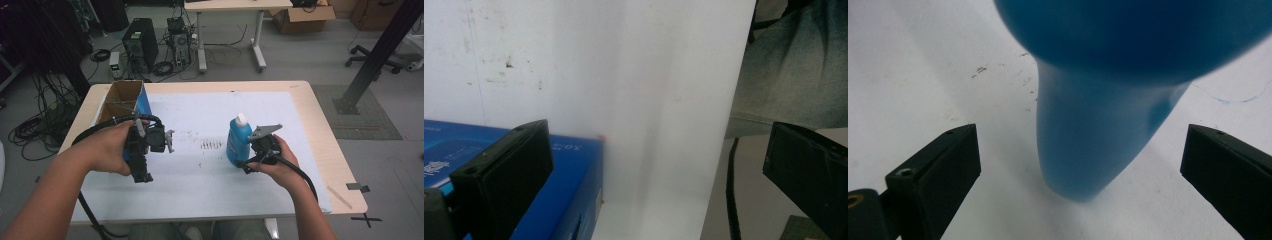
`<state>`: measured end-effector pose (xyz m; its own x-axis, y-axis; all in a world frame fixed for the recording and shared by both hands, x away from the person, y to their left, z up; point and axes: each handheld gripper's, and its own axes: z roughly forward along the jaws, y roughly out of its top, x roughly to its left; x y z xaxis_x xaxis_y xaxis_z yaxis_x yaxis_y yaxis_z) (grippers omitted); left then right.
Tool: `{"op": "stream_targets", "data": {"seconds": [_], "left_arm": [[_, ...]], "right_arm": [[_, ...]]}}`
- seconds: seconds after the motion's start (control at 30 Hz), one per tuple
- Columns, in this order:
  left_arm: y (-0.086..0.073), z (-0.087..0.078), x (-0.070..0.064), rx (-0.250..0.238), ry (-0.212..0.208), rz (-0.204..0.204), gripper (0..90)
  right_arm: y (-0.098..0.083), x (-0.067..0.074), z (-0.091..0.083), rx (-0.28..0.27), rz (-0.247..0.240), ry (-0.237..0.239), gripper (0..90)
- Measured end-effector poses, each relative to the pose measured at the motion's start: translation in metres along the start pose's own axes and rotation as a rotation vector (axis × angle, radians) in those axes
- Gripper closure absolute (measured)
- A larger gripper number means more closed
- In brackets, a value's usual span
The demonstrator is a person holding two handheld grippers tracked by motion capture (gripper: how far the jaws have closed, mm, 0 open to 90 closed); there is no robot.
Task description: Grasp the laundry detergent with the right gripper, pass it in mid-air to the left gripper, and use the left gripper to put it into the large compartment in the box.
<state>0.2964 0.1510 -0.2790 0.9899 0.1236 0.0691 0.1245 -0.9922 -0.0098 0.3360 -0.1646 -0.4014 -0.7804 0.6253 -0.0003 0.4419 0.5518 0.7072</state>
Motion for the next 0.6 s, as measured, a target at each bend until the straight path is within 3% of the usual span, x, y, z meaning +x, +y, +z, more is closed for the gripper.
{"op": "stream_targets", "data": {"seconds": [0.3, 0.6], "left_arm": [[0.002, 0.0, -0.001, -0.001, 0.004, 0.008, 0.2], [0.004, -0.001, -0.002, -0.003, 0.002, 0.008, 0.2]], "right_arm": [[-0.003, -0.001, 0.007, -0.072, 0.051, -0.014, 2.5], [-0.003, 0.004, 0.014, -0.123, 0.065, -0.031, 2.2]]}}
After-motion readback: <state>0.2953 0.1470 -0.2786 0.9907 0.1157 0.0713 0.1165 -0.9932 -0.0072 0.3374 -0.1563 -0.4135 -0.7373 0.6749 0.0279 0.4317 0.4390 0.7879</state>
